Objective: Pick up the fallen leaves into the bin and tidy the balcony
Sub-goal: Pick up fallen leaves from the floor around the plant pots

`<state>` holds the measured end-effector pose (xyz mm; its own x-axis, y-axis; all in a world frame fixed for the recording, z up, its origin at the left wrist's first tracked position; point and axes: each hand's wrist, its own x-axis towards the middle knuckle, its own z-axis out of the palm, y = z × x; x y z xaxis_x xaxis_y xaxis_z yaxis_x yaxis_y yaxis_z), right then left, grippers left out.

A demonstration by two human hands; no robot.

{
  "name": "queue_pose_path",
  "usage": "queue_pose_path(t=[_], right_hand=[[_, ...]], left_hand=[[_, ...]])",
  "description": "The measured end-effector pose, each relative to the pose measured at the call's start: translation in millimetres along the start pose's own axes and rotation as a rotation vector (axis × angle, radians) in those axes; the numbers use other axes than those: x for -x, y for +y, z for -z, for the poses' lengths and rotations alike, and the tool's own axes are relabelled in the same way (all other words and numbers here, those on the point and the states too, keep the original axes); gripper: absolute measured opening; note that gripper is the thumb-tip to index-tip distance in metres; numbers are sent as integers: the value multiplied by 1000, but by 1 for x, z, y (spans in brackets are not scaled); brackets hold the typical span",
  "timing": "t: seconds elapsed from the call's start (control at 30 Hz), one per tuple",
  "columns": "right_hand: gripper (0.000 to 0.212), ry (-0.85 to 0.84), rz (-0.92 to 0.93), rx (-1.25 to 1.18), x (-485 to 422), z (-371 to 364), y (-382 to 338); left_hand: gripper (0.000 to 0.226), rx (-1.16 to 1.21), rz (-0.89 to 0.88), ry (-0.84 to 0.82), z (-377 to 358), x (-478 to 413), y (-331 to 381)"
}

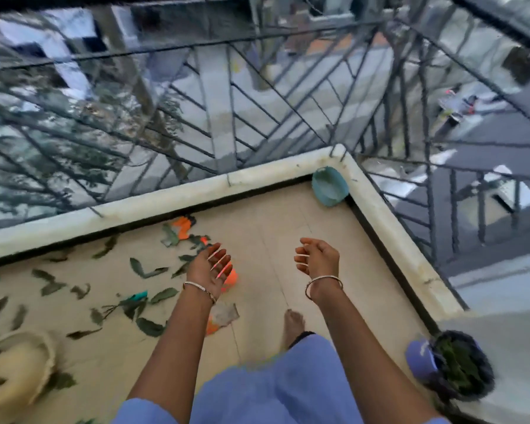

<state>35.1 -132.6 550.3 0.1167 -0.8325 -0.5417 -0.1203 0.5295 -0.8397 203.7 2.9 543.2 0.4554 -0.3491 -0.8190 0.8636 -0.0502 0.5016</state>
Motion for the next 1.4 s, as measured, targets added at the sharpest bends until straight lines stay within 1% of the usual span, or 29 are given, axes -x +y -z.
queue_pose_path(t=[0.17, 0.27, 0.43, 0.57, 0.67, 0.8, 0.93, 1.13, 1.27, 1.4], right_hand=[[23, -145, -10, 97, -27, -54, -12], [22, -219, -35, 152, -46, -76, -19], [21, -371, -61, 326, -90, -101, -51], [19, -463, -100, 420, -129, -114, -73], [19, -495, -116, 494, -154, -124, -80], [21, -548, -135, 574, -179, -152, -85], [24, -595, -139, 686, -202, -195, -67], [25, -693, -133, 881, -221, -265, -25], [26, -771, -157, 1070, -246, -314, 27], [23, -860, -194, 1287, -275, -356, 84]], left_hand=[[20, 187, -47, 152, 24, 2, 17], [22, 291, -75, 229, 25, -2, 25], [20, 440, -113, 370, -5, -12, 32], [21, 533, -117, 425, -32, -22, 30], [18, 597, -111, 478, -46, -30, 26], [20, 696, -102, 550, -52, -42, 17], [22, 783, -91, 618, -42, -65, 19], [17, 931, -58, 708, -16, -121, 24], [15, 1024, -12, 745, 8, -173, 26], [17, 1067, 43, 797, 37, -227, 21]])
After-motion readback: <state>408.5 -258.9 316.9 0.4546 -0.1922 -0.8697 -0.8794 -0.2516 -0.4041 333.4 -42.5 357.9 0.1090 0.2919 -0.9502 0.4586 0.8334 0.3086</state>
